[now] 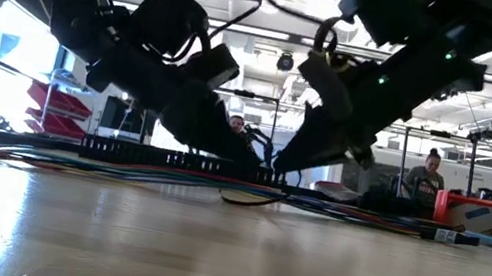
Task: Ziptie cables
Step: Wrap the zip tie around the cable wires
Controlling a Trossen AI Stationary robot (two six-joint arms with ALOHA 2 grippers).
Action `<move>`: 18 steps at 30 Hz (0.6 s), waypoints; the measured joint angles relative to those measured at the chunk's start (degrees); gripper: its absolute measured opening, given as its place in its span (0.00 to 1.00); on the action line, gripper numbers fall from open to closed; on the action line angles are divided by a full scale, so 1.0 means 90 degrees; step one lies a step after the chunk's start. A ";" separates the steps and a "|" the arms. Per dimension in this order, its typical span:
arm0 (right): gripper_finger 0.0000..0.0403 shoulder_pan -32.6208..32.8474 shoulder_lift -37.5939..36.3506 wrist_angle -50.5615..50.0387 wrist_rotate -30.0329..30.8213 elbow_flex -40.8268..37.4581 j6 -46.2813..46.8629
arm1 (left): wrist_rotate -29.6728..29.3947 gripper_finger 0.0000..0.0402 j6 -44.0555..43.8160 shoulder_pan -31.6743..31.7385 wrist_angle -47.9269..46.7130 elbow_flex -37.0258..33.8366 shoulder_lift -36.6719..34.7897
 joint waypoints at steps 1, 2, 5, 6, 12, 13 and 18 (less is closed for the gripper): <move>0.00 0.0094 -0.0001 0.0030 0.0133 0.0000 -0.0017 | 0.0005 0.34 0.0000 -0.0025 -0.0001 0.0030 0.0000; 0.00 0.0178 -0.0001 0.0049 0.0279 0.0000 -0.0030 | 0.0009 0.34 0.0021 -0.0038 -0.0009 0.0059 0.0000; 0.00 0.0372 -0.0001 0.0087 0.0521 0.0000 -0.0095 | 0.0290 0.33 0.0148 -0.0030 -0.0008 0.0183 0.0000; 0.00 0.0428 -0.0001 0.0107 0.0543 0.0000 -0.0127 | 0.0433 0.32 0.0193 -0.0032 -0.0009 0.0224 0.0003; 0.00 0.0799 -0.0001 0.0335 0.1123 0.0000 -0.0715 | 0.1102 0.25 0.0374 -0.0069 -0.0007 0.0445 0.0027; 0.00 0.0862 -0.0001 0.0357 0.1247 0.0000 -0.0819 | 0.1141 0.23 0.0371 -0.0071 -0.0009 0.0463 0.0027; 0.00 0.1122 -0.0001 0.0404 0.1809 0.0000 -0.1085 | 0.1173 0.15 0.0334 -0.0112 0.0000 0.0510 0.0025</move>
